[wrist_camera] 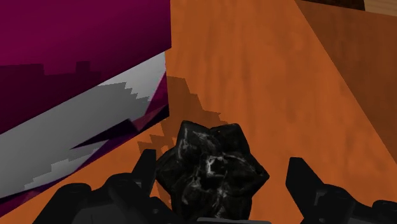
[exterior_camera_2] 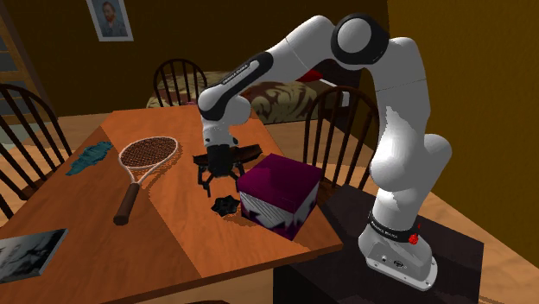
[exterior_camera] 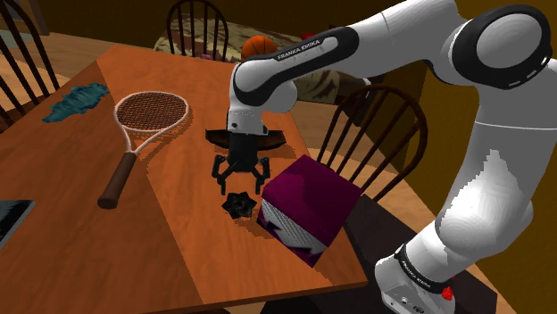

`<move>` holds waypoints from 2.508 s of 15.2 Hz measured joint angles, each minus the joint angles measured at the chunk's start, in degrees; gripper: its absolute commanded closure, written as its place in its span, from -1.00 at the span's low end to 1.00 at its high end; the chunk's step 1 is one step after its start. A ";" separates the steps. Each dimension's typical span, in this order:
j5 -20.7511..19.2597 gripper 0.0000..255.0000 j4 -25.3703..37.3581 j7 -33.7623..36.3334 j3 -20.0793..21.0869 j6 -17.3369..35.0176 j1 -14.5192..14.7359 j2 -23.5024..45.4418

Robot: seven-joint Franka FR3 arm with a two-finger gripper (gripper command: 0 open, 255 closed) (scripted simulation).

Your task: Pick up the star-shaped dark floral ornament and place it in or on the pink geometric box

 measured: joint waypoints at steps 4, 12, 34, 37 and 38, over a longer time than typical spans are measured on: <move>0.03 -1.00 -0.26 -0.09 0.00 0.29 0.01 0.04; 0.03 1.00 -0.27 -0.09 0.00 0.30 0.01 0.04; -15.74 -1.00 -22.48 20.04 1.56 31.79 9.25 -14.70; -15.76 1.00 -22.50 20.10 1.59 31.74 9.29 -14.70; -15.75 1.00 -22.51 20.11 1.60 31.74 9.30 -14.69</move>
